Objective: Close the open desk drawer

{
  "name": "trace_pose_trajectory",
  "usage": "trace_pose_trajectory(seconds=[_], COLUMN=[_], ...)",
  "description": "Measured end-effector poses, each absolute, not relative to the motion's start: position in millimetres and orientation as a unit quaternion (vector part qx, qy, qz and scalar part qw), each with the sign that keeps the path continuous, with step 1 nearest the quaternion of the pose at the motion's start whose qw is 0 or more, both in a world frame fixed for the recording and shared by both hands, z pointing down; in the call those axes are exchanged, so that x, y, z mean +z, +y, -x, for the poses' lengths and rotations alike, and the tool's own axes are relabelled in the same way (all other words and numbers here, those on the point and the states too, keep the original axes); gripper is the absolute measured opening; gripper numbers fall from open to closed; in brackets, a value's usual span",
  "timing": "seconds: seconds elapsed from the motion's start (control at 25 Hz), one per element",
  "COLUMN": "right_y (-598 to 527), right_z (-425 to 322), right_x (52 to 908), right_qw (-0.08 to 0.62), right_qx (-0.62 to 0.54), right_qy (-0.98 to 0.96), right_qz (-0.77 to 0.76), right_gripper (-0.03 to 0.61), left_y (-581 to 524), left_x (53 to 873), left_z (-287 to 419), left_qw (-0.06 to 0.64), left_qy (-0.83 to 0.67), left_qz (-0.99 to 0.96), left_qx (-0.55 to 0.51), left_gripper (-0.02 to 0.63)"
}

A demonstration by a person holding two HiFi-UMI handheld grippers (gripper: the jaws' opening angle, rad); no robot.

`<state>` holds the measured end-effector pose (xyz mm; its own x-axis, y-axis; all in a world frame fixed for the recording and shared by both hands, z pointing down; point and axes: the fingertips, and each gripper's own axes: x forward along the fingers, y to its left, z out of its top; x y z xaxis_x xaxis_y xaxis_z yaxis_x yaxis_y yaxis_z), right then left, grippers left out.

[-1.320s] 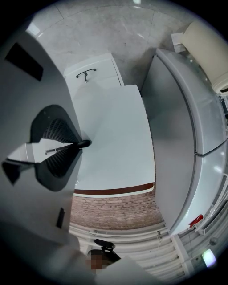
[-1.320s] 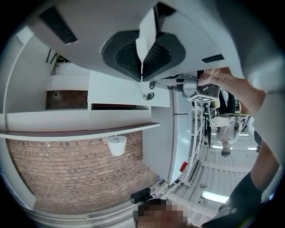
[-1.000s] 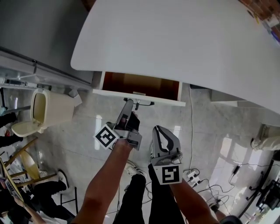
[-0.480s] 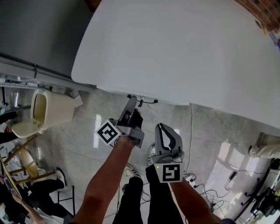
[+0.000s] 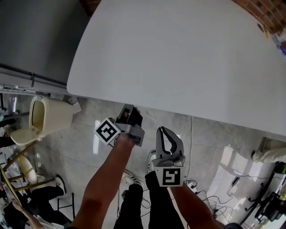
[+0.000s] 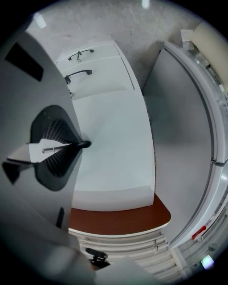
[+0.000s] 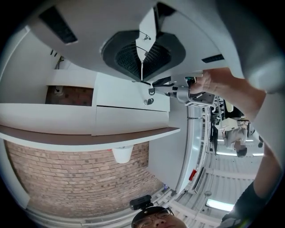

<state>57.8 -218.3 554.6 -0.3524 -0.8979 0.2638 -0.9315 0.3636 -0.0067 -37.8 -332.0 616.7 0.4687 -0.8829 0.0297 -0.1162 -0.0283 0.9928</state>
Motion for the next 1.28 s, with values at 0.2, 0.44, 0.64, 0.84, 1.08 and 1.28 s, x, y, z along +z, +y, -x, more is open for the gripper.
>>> trace_pose_trajectory(seconds=[0.2,0.44,0.64,0.84,1.08,1.28], right_y=[-217.0,-213.8,-208.5,-203.4,-192.7,-182.5], right_z=[-58.5,-63.8,-66.2,-63.0,-54.7,-51.6], right_x=[551.5,551.6,554.5,551.1,549.1,537.0], right_qw=[0.109,0.102,0.107,0.094,0.081,0.064], right_qx=[0.069,0.079,0.085,0.089,0.089,0.079], right_qy=[-0.821,-0.818,-0.817,-0.821,-0.828,-0.828], right_qz=[-0.556,-0.56,-0.56,-0.556,-0.547,-0.552], right_gripper=[0.029,0.029,0.029,0.029,0.029,0.029], left_y=[-342.4,-354.4,-356.2,-352.7,-344.2,-315.9], left_x=[617.2,616.6,616.1,622.5,618.9,613.8], left_z=[38.8,34.5,33.4,35.4,34.1,29.9], left_qw=[0.573,0.573,0.571,0.561,0.557,0.545], left_qy=[-0.403,-0.403,-0.402,-0.415,-0.4,-0.398], left_qz=[-0.63,-0.625,-0.625,-0.63,-0.647,-0.682], left_qx=[-0.335,-0.344,-0.349,-0.34,-0.332,-0.281], left_gripper=[0.037,0.037,0.037,0.046,0.054,0.051])
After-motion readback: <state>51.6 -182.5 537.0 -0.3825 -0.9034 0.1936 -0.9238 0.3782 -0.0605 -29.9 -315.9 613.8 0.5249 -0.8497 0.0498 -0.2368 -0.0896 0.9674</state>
